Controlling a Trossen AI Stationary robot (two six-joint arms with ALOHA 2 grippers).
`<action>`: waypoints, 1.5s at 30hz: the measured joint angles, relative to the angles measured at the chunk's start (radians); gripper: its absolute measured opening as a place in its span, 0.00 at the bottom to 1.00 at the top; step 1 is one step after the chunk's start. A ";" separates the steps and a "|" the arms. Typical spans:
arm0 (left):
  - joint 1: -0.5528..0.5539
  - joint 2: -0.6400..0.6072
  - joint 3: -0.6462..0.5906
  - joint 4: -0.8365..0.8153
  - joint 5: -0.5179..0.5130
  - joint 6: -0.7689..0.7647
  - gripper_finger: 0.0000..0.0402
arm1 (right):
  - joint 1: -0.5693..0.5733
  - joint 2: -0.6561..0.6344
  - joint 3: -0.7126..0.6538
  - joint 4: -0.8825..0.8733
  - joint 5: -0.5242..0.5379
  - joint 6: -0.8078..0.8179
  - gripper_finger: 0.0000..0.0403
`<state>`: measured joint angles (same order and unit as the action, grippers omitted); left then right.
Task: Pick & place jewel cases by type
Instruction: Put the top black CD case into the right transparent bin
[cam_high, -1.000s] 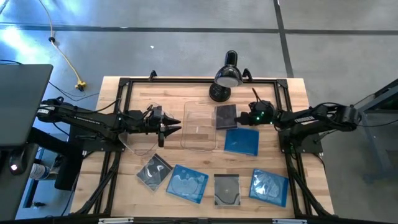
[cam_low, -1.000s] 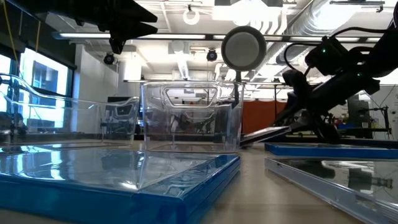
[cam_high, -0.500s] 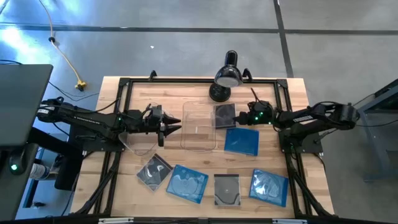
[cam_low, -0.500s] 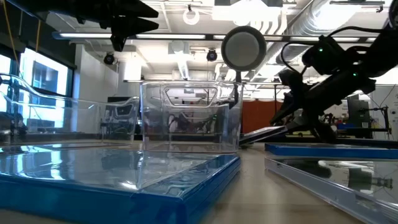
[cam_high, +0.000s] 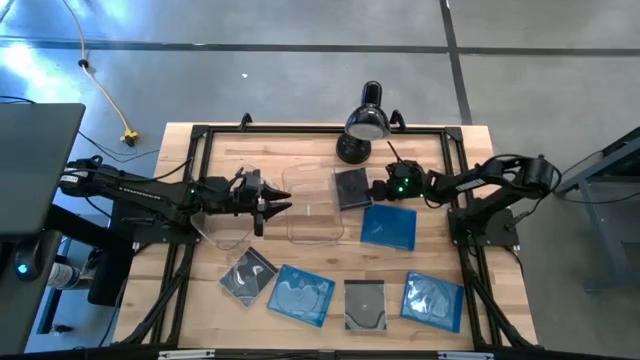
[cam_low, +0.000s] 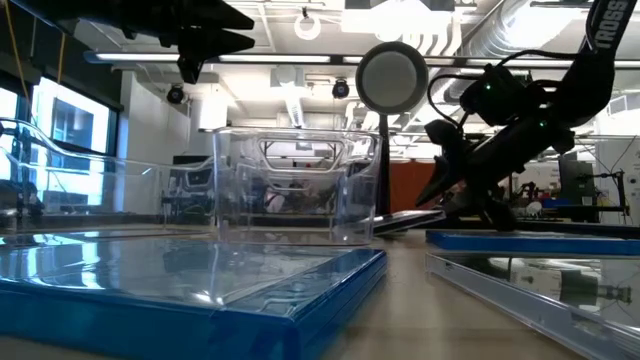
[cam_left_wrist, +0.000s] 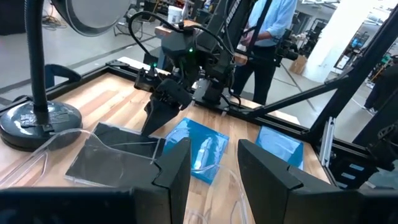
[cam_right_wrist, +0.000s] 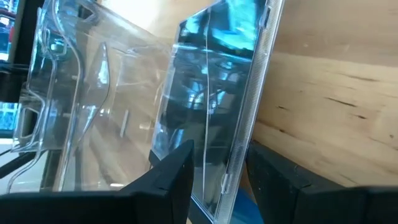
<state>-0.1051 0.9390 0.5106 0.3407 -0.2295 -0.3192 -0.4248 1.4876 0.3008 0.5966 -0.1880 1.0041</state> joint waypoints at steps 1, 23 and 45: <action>0.000 0.000 0.000 0.000 0.000 0.000 0.33 | 0.000 0.000 0.000 0.001 -0.007 -0.004 0.34; 0.000 0.000 0.000 0.001 0.002 0.000 0.33 | 0.035 -0.002 0.033 0.082 -0.060 0.012 0.34; 0.000 0.000 0.000 0.001 0.001 -0.001 0.33 | 0.072 0.070 0.248 -0.206 -0.009 0.012 0.34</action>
<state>-0.1051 0.9390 0.5106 0.3422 -0.2283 -0.3199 -0.3531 1.5573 0.5492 0.3908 -0.1966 1.0165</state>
